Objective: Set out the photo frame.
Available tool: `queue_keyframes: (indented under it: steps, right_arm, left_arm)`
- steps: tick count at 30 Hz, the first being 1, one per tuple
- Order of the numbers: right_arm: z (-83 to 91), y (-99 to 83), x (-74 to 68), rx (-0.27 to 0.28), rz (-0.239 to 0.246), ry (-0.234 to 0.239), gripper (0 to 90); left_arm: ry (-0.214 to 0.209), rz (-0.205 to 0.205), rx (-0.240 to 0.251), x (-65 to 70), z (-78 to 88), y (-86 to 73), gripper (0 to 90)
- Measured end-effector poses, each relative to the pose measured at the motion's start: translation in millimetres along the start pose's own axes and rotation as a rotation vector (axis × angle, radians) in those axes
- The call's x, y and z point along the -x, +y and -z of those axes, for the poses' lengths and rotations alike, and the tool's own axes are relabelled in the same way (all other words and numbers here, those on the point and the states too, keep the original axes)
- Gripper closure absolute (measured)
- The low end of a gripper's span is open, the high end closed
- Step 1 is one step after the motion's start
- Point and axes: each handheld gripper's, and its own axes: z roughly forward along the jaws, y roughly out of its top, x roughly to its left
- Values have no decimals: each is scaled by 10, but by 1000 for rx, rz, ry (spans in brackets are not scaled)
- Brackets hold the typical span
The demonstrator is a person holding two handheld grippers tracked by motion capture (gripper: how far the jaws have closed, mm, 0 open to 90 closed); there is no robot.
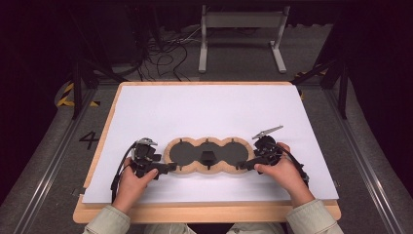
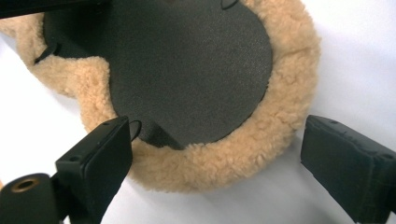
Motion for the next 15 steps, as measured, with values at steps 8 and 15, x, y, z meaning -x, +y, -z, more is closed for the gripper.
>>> queue_keyframes:
  steps: [8,15]
  right_arm:
    - [-24,-59,-9,-1,-50,38,92]
    - [-12,-75,-36,0,-85,37,120]
  left_arm:
    - [-6,1,-2,29,-32,12,149]
    - [-33,9,-7,54,-54,21,145]
